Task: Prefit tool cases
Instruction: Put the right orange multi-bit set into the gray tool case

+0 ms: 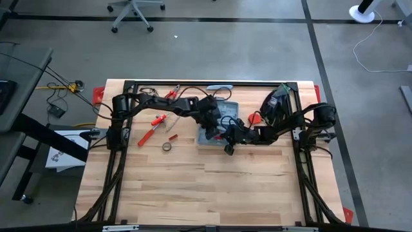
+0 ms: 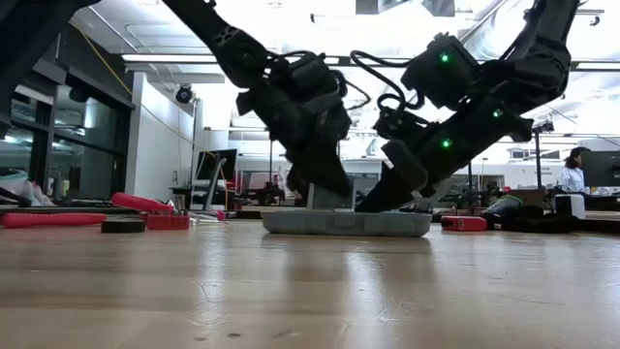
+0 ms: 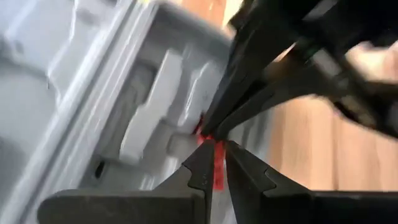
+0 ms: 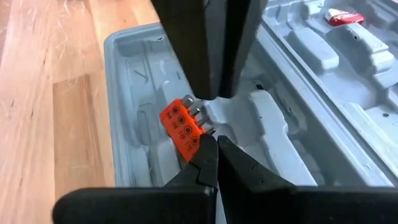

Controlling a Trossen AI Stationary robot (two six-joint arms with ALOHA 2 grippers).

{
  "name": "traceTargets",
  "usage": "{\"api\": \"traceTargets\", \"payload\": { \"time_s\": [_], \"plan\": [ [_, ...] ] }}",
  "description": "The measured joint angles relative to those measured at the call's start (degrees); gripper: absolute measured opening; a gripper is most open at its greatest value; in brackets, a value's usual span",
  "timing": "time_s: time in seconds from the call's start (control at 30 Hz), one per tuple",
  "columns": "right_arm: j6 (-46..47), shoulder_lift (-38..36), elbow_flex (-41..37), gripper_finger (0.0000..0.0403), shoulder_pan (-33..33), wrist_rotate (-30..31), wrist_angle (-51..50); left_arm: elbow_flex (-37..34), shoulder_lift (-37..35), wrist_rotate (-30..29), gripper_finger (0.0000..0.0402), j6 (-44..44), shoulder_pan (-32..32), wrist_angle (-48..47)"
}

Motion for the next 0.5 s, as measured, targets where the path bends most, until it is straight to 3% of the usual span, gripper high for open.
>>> {"api": "traceTargets", "payload": {
  "time_s": [0.3,0.5],
  "plan": [
    [1.47,0.04,-0.09,0.0000,-0.06,-0.10,-0.32,1.93,0.07,-4.66,0.0034,3.34,-3.08,-2.24],
    [1.53,0.07,-0.19,0.0000,-0.08,-1.13,-0.02,1.92,0.42,-20.21,0.0035,7.89,-6.29,-4.39]
  ]
}}
